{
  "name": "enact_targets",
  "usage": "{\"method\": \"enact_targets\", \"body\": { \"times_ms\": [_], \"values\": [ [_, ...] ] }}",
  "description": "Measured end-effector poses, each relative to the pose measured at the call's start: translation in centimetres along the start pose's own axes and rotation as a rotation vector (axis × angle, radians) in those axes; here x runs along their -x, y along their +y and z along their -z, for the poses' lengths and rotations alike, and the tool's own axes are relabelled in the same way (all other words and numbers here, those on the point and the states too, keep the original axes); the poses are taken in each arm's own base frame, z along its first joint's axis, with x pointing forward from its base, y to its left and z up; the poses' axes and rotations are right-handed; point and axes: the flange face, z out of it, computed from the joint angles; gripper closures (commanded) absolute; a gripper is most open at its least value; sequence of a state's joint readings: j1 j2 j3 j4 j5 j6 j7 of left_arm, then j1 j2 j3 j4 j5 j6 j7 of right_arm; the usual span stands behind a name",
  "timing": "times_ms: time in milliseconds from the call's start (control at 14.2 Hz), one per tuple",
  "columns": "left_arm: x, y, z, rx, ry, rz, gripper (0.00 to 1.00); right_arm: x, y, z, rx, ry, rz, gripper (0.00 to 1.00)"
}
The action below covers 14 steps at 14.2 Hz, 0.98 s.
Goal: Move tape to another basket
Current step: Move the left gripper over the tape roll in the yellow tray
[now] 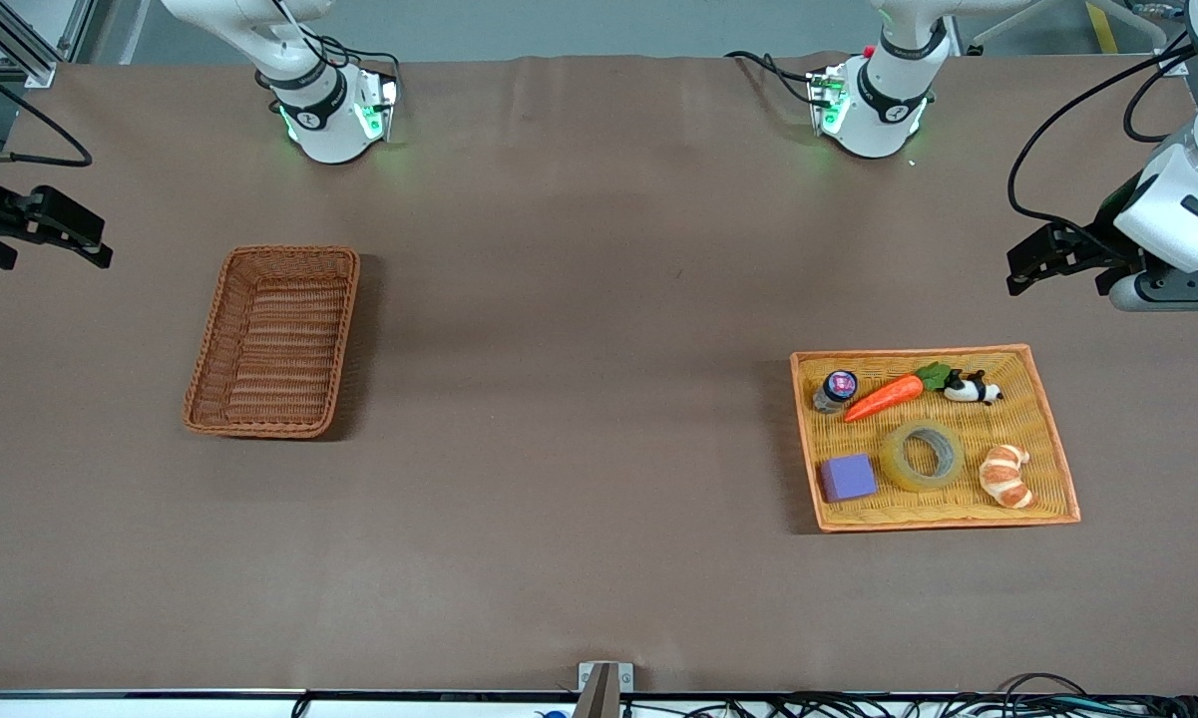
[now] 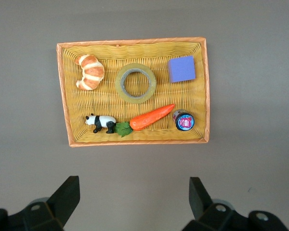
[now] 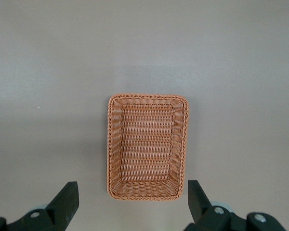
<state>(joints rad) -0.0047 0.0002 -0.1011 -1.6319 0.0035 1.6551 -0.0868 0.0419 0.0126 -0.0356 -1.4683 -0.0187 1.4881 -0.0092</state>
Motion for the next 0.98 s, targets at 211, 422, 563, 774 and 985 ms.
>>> {"method": "enact_targets", "body": {
  "times_ms": [211,422,563,774,985],
  "values": [
    [0.0,0.0,0.0,0.0,0.0,0.0,0.0,0.0,0.0,0.0,0.0,0.0,0.0,0.0],
    [0.0,0.0,0.0,0.0,0.0,0.001,0.0,0.0,0.0,0.0,0.0,0.0,0.0,0.0],
    [-0.2,-0.2,-0.4,0.0,-0.005,0.004,0.0,0.0,0.0,0.0,0.0,0.0,0.0,0.0],
    [-1.5,-0.4,-2.8,0.002,-0.038,0.007,0.0,0.0,0.0,0.0,0.0,0.0,0.0,0.0],
    [-5.1,-0.8,-7.9,0.013,-0.037,0.014,0.0,0.0,0.0,-0.1,0.0,-0.001,0.0,0.0]
  ]
}}
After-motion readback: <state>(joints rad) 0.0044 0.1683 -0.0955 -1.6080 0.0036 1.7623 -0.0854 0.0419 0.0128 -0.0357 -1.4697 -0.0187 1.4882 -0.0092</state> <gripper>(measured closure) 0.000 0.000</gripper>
